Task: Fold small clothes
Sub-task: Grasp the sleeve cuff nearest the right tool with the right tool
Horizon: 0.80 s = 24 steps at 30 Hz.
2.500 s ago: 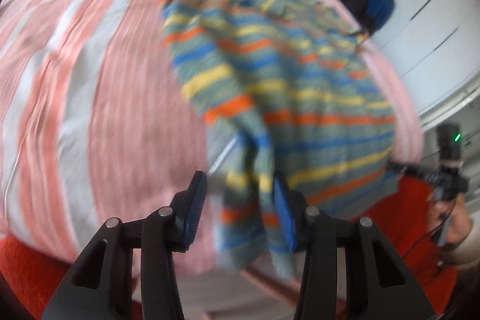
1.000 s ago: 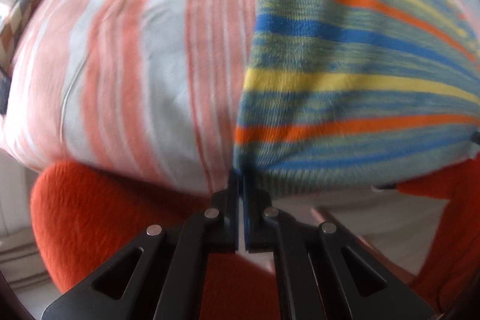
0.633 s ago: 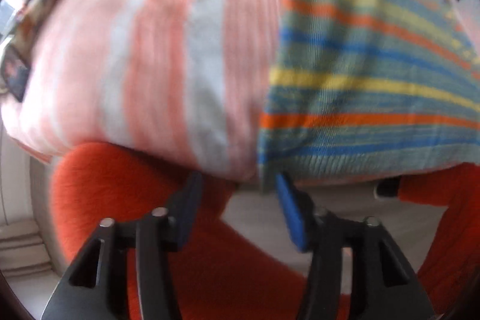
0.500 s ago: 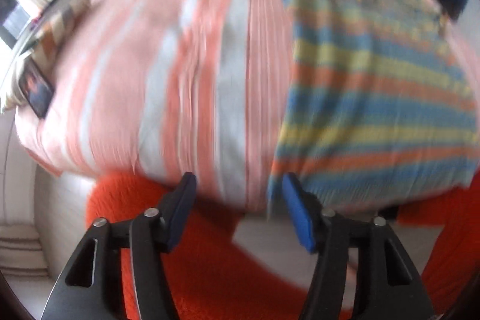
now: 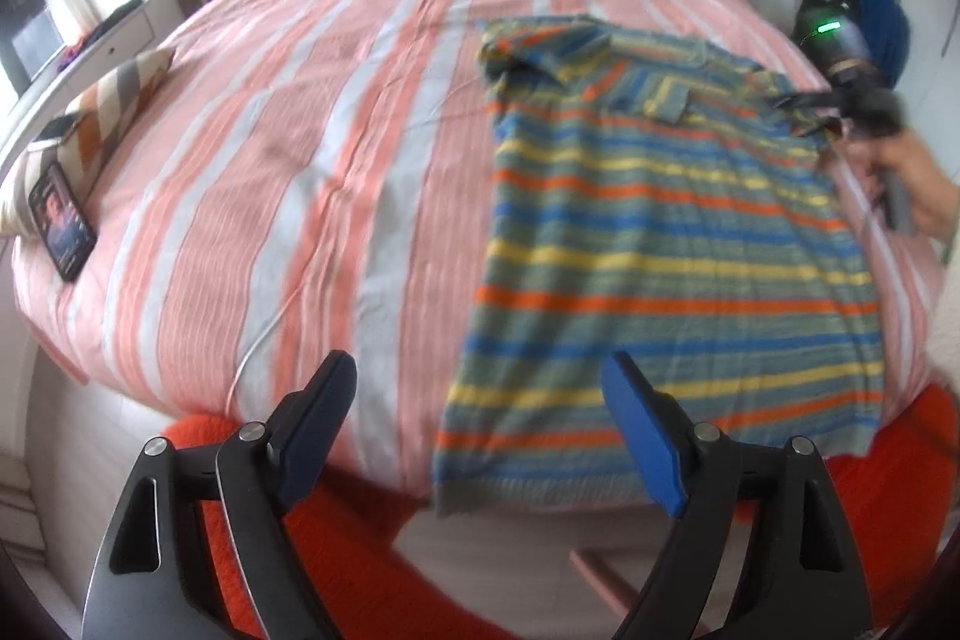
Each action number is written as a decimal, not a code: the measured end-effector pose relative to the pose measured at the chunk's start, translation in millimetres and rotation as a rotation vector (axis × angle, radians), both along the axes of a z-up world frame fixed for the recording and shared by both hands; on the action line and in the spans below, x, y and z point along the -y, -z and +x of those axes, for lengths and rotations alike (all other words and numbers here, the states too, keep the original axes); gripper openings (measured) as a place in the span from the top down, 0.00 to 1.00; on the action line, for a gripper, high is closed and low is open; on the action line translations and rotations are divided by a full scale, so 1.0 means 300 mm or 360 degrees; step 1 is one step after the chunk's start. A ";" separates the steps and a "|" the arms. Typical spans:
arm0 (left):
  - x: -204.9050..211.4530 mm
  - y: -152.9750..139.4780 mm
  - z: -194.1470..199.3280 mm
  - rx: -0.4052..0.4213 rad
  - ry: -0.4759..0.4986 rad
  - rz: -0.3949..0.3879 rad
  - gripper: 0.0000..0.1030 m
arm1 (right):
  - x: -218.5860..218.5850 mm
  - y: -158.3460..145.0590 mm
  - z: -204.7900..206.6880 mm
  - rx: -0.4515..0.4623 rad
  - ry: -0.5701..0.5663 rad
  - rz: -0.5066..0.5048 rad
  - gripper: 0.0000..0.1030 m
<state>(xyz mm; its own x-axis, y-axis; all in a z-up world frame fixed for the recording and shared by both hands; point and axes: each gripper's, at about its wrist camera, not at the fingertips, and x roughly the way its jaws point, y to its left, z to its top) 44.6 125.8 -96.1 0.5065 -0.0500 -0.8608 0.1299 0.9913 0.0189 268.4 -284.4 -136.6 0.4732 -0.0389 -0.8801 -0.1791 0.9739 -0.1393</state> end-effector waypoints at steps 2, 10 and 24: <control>-0.041 0.001 -0.014 -0.0009 -0.0029 -0.0020 0.17 | 0.111 -0.107 -0.039 0.0158 0.0143 0.0001 0.94; 0.031 0.047 0.009 -0.0087 0.0020 -0.0104 0.18 | 0.750 -0.308 -0.398 0.0315 0.0867 0.0075 0.94; 0.135 0.024 -0.042 -0.0110 0.0132 -0.0063 0.18 | 1.031 -0.022 -0.578 0.0467 0.1221 0.1250 0.80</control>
<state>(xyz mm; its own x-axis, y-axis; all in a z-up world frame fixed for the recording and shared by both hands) 31.9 85.2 -103.3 0.4390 -0.1240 -0.8899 0.2112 0.9769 -0.0319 95.1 -593.7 -130.0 0.7543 0.1062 -0.6479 0.4412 0.6489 0.6199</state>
